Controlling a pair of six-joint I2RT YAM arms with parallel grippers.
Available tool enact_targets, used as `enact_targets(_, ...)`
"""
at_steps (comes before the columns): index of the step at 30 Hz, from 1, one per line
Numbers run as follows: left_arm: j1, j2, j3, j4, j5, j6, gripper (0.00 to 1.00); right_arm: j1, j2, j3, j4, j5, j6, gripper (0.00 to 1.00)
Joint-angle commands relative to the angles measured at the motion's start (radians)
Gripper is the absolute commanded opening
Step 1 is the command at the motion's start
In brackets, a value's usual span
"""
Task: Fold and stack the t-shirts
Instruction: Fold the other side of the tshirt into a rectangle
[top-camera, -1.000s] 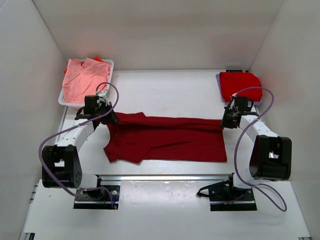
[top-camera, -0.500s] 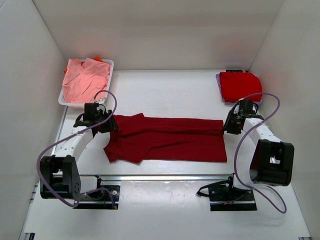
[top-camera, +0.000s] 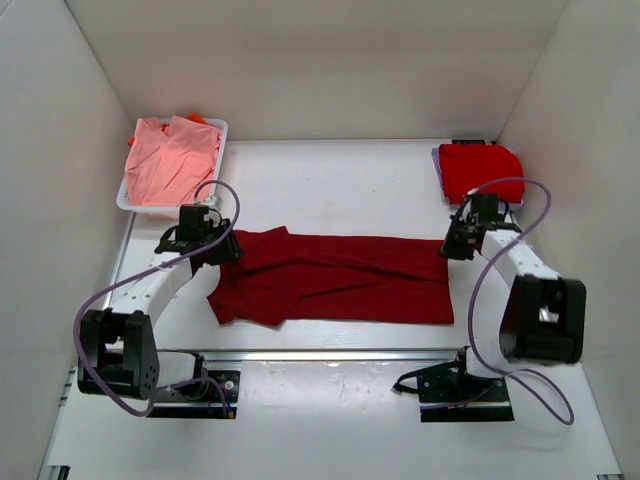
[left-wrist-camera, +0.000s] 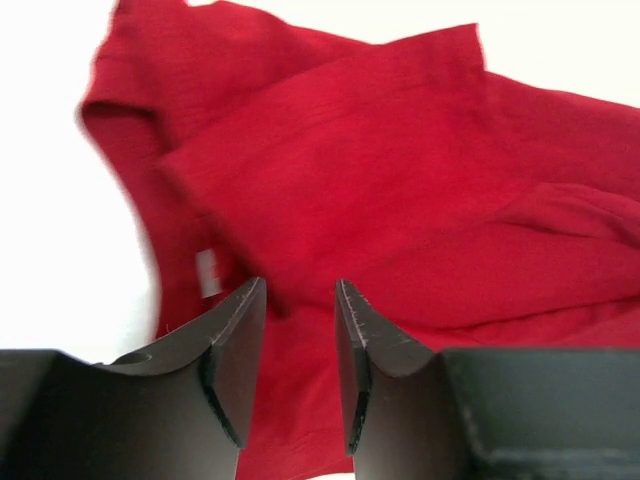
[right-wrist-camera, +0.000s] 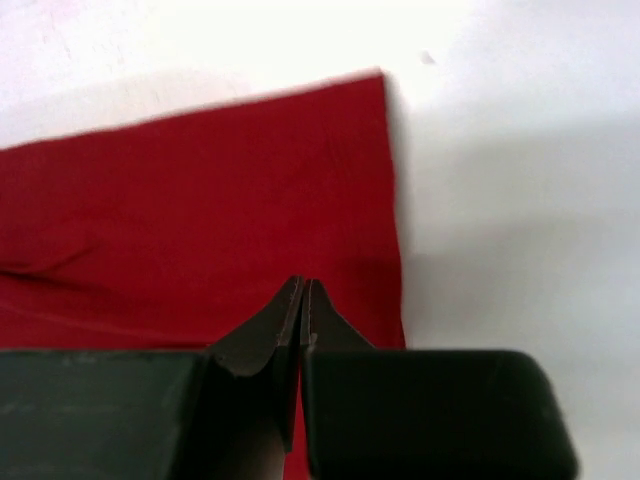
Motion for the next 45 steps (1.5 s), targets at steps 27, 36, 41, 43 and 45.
enact_targets(27, -0.098, 0.089, 0.068, 0.149, 0.107, -0.169, 0.47, 0.466, 0.463, 0.385, 0.085, -0.224, -0.064, 0.0)
enact_targets(36, -0.067, 0.053, 0.017, 0.14, 0.124, -0.16, 0.47, 0.584, 0.546, 0.474, 0.052, -0.263, -0.07, 0.0)
enact_targets(41, -0.041, 0.03, 0.025, 0.134, 0.132, -0.151, 0.47, 0.668, 0.584, 0.5, 0.026, -0.279, -0.061, 0.0)
enact_targets(43, -0.044, 0.023, 0.019, 0.131, 0.136, -0.154, 0.47, 0.702, 0.589, 0.499, 0.018, -0.282, -0.065, 0.0)
enact_targets(45, -0.034, 0.018, 0.016, 0.129, 0.13, -0.154, 0.47, 0.748, 0.583, 0.49, 0.004, -0.27, -0.061, 0.0)
